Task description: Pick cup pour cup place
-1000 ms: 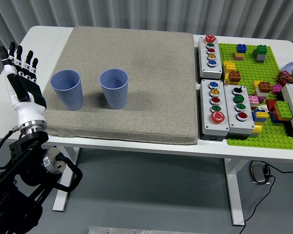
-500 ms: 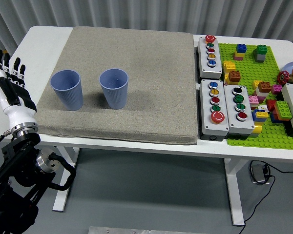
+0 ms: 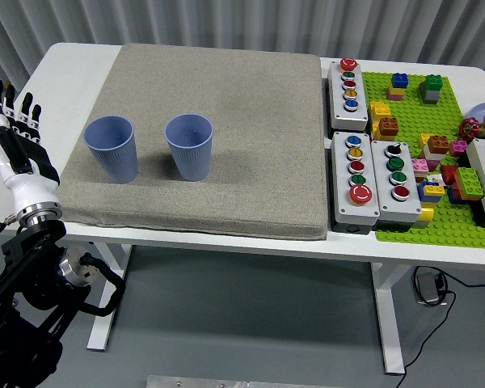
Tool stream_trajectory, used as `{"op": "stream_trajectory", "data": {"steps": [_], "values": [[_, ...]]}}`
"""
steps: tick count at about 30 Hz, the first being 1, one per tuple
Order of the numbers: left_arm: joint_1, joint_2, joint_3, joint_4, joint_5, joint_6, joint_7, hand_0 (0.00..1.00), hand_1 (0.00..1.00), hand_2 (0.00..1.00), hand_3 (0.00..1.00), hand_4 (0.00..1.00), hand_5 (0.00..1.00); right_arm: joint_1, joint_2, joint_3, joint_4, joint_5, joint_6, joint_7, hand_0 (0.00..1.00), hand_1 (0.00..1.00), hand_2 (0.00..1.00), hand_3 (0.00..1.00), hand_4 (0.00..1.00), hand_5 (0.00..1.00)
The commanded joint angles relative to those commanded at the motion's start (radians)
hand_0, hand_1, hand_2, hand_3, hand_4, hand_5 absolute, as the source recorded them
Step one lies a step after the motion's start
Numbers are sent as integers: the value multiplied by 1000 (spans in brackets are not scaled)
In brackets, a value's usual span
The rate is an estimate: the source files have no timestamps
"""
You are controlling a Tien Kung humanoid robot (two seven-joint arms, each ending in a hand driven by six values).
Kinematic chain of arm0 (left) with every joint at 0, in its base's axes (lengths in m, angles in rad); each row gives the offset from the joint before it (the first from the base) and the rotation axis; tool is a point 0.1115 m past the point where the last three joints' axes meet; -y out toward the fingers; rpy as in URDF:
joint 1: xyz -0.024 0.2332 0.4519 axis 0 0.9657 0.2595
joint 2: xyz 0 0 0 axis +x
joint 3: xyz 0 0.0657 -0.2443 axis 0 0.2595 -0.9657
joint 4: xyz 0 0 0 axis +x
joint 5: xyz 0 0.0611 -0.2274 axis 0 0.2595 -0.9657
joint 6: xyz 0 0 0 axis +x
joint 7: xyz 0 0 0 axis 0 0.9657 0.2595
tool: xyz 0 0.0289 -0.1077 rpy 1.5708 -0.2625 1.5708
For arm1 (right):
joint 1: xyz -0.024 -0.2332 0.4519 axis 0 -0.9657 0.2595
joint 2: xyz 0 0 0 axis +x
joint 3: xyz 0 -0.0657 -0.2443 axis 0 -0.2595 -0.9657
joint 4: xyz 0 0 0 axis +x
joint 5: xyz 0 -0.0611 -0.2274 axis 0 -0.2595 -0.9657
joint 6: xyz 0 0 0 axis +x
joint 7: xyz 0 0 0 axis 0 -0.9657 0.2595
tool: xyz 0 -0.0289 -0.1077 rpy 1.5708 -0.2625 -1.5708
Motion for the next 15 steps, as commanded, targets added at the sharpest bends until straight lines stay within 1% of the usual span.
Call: {"op": "stream_trajectory", "data": {"steps": [15], "values": [[0,1,-7,-3,12,0,0,898,893,993,960,733,998,1,-2,0,-1,4,0,3,676,600,562,577,2,37]]}}
